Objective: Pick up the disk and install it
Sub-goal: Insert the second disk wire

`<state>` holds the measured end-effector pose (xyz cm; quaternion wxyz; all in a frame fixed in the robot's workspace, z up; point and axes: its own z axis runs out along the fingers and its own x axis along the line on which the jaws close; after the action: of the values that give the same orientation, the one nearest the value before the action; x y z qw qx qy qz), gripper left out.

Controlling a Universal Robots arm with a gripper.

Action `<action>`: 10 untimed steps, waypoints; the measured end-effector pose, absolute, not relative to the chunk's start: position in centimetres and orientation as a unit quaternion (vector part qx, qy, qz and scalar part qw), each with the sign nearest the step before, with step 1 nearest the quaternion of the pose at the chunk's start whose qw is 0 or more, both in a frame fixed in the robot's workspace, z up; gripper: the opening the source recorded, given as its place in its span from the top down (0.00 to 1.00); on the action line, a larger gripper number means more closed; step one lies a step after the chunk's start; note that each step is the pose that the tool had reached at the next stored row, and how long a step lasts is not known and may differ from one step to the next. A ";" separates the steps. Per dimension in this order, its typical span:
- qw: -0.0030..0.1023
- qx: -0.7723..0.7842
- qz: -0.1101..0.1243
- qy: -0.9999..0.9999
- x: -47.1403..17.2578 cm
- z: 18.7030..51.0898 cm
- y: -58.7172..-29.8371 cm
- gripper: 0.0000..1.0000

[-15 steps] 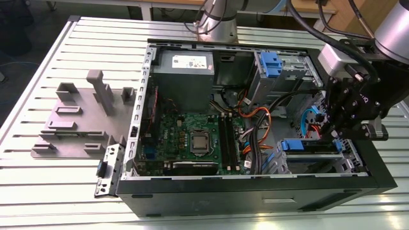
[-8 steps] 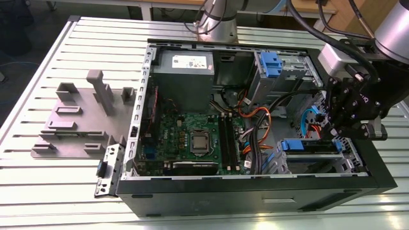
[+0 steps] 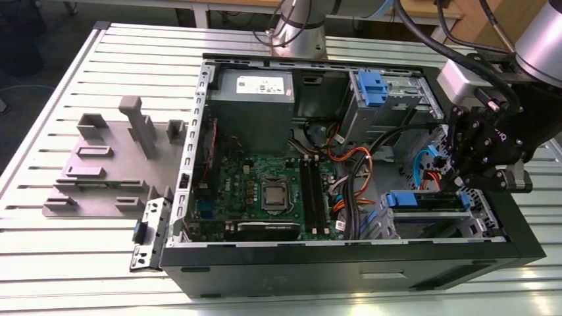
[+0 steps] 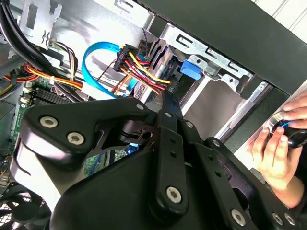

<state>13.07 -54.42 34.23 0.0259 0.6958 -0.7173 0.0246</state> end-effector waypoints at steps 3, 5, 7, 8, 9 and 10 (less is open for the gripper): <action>0.026 0.696 0.025 -0.717 13.0 34.2 -54.4 0.89; 0.026 0.696 0.025 -0.717 12.9 34.2 -54.4 0.89; 0.026 0.696 0.025 -0.717 12.7 34.2 -54.4 0.89; 0.026 0.696 0.025 -0.717 12.6 34.2 -54.4 0.89; 0.026 0.696 0.025 -0.717 12.5 34.2 -54.4 0.89; 0.026 0.696 0.025 -0.717 12.3 34.2 -54.4 0.89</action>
<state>12.33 -54.42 34.23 0.0259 0.6958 -0.7174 0.0246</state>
